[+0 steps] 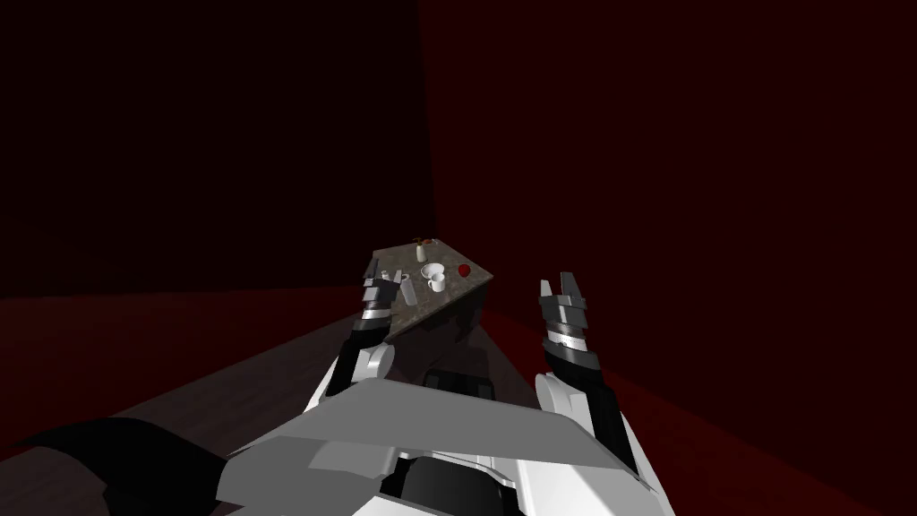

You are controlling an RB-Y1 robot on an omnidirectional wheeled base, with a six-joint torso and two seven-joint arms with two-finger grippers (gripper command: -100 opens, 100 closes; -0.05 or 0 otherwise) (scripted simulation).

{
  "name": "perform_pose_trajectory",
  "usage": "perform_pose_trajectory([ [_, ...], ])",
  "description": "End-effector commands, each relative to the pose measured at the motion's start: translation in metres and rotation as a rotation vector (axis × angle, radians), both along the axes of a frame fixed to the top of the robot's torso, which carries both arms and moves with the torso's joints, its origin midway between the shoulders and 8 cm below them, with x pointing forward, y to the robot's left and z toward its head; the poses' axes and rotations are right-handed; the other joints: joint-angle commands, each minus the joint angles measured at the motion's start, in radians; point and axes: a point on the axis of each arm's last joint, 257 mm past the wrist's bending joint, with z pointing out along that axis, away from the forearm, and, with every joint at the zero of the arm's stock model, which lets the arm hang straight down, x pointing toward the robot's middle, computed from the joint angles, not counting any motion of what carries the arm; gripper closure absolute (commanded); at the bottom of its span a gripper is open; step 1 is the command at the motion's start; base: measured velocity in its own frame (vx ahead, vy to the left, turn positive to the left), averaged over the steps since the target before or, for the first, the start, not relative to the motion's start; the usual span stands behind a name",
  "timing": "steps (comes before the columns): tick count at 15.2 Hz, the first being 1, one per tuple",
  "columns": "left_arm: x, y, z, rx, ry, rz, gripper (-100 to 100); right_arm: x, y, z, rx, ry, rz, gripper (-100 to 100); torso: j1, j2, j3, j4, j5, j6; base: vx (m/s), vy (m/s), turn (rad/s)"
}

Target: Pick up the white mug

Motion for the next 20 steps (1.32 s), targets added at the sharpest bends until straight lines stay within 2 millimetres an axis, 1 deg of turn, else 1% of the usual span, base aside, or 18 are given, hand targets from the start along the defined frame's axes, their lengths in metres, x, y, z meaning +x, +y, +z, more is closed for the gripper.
perform_pose_trajectory([
  [1, 0.012, -0.003, -0.01, 0.018, 0.038, -0.032, -100, 0.0, 0.0, 0.0, 0.0, 0.0, 0.0, 0, 0.0, 0.0, 0.0, 0.0, 0.0, 0.0, -0.007, -0.02, 0.003],
  [2, 0.012, -0.003, -0.01, 0.018, 0.038, -0.032, -100, 0.0, 0.0, 0.0, 0.0, 0.0, 0.0, 0, -0.001, 0.0, 0.0, 0.0, 0.0, 0.0, -0.009, -0.04, 0.0],
  [4, 0.029, -0.005, -0.025, 0.026, 0.091, -0.064, -100, 0.0, 0.0, 0.0, 0.0, 0.0, 0.0, 0, -0.003, 0.0, 0.0, 0.0, -0.001, 0.0, -0.014, -0.064, 0.005],
  [5, 0.029, -0.005, -0.025, 0.026, 0.091, -0.064, -100, 0.0, 0.0, 0.0, 0.0, 0.0, 0.0, 0, -0.004, 0.001, 0.0, 0.0, -0.001, 0.0, -0.026, -0.072, 0.006],
  [6, 0.04, -0.006, -0.035, 0.026, 0.125, -0.08, -100, 0.0, 0.0, 0.0, 0.0, 0.0, 0.0, 0, -0.005, 0.001, 0.001, 0.0, -0.001, 0.0, -0.016, -0.064, 0.006],
  [7, 0.04, -0.006, -0.035, 0.026, 0.125, -0.08, -100, 0.0, 0.0, 0.0, 0.0, 0.0, 0.0, 0, -0.005, 0.001, 0.0, 0.0, -0.001, 0.0, -0.008, -0.057, 0.005],
  [8, 0.051, -0.006, -0.044, 0.024, 0.157, -0.095, -100, 0.0, 0.0, 0.0, 0.0, 0.0, 0.0, 0, -0.004, 0.001, 0.0, 0.0, -0.001, 0.0, -0.016, -0.058, 0.006],
  [9, 0.052, -0.005, -0.046, 0.024, 0.163, -0.095, -100, 0.0, 0.0, 0.0, 0.0, 0.0, 0.0, 0, -0.004, 0.001, 0.0, 0.0, -0.001, 0.0, -0.02, -0.055, 0.004],
  [10, 0.064, -0.005, -0.057, 0.019, 0.203, -0.109, -100, 0.0, 0.0, 0.0, 0.0, 0.0, 0.0, 0, -0.004, 0.001, 0.0, 0.0, -0.001, 0.0, -0.012, -0.07, 0.004],
  [11, 0.065, -0.005, -0.058, 0.019, 0.205, -0.109, -100, 0.0, 0.0, 0.0, 0.0, 0.0, 0.0, 0, -0.005, 0.0, 0.0, 0.0, -0.001, 0.0, -0.01, -0.074, 0.004],
  [12, 0.077, -0.003, -0.069, 0.013, 0.241, -0.122, -100, 0.0, 0.0, 0.0, 0.0, 0.0, 0.0, 0, -0.005, 0.0, 0.0, 0.0, -0.001, 0.0, -0.021, -0.076, 0.009],
  [13, 0.078, -0.003, -0.071, 0.012, 0.251, -0.121, -100, 0.0, 0.0, 0.0, 0.0, 0.0, 0.0, 0, -0.005, 0.001, 0.0, 0.0, -0.001, 0.0, -0.019, -0.073, 0.008],
  [14, 0.09, -0.001, -0.078, 0.005, 0.279, -0.134, -100, 0.0, 0.0, 0.0, 0.0, 0.0, 0.0, 0, -0.005, 0.001, 0.0, 0.0, -0.001, 0.0, -0.011, -0.074, 0.009],
  [16, 0.093, -0.001, -0.085, 0.002, 0.3, -0.132, -100, 0.0, 0.0, 0.0, 0.0, 0.0, 0.0, 0, -0.005, 0.0, 0.0, 0.0, -0.001, 0.0, -0.003, -0.06, 0.005],
  [17, 0.107, 0.002, -0.097, -0.008, 0.343, -0.141, -100, 0.0, 0.0, 0.0, 0.0, 0.0, 0.0, 0, -0.004, 0.0, 0.0, 0.0, -0.001, 0.0, -0.005, -0.058, 0.005],
  [18, 0.107, 0.003, -0.1, -0.009, 0.352, -0.14, -100, 0.0, 0.0, 0.0, 0.0, 0.0, 0.0, 0, -0.004, 0.0, 0.0, 0.0, -0.001, 0.0, -0.01, -0.067, 0.005],
  [19, 0.118, 0.005, -0.105, -0.019, 0.378, -0.148, -100, 0.0, 0.0, 0.0, 0.0, 0.0, 0.0, 0, -0.005, 0.0, 0.0, 0.0, -0.001, 0.0, -0.016, -0.074, 0.012],
  [20, 0.122, 0.007, -0.114, -0.023, 0.404, -0.146, -100, 0.0, 0.0, 0.0, 0.0, 0.0, 0.0, 0, -0.005, 0.0, 0.0, 0.0, -0.001, 0.0, -0.016, -0.074, 0.01],
])
